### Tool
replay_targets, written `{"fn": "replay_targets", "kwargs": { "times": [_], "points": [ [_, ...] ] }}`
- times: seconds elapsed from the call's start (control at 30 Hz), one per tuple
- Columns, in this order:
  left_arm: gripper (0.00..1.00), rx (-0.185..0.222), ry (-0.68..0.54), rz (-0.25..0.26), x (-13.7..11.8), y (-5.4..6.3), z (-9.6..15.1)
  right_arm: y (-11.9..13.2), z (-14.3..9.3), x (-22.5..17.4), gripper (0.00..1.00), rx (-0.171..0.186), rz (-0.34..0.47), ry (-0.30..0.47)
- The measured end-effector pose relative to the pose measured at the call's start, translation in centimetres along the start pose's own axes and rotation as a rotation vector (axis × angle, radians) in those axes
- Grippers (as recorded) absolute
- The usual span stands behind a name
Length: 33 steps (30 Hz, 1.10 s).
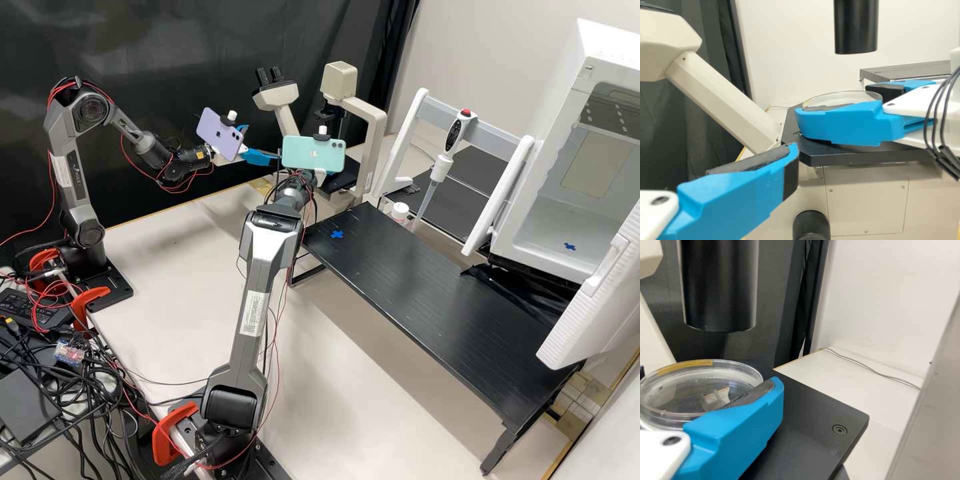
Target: Move the petri dish to the microscope
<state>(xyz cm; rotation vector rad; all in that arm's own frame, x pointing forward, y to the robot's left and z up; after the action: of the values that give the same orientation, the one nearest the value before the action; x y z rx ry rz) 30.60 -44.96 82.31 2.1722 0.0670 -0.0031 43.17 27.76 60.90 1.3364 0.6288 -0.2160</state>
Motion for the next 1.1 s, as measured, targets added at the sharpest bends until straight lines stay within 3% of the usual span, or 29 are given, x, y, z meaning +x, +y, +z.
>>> {"fn": "replay_targets", "kwargs": {
  "times": [0.23, 0.63, 0.73, 0.9, 1.1],
  "points": [
    [1.00, 0.000, 0.000, 0.000, 0.0, 0.0, 0.0, -0.4, 0.5, 0.0, 1.00, -0.012, 0.008, -0.015],
    [1.00, 0.000, 0.000, 0.000, 0.0, 0.0, 0.0, 0.0, 0.7, -3.2, 1.00, 0.016, 0.021, 0.004],
    [1.00, 0.000, 0.000, 0.000, 0.0, 0.0, 0.0, 0.3, 0.6, -5.2, 1.00, 0.021, 0.043, 0.029],
    [1.00, 0.000, 0.000, 0.000, 0.0, 0.0, 0.0, 0.2, 0.8, -9.0, 1.00, -0.005, 0.036, 0.064],
    [1.00, 0.000, 0.000, 0.000, 0.0, 0.0, 0.0, 0.9, 0.4, -14.5, 1.00, -0.005, 0.124, 0.175]
  ]
}}
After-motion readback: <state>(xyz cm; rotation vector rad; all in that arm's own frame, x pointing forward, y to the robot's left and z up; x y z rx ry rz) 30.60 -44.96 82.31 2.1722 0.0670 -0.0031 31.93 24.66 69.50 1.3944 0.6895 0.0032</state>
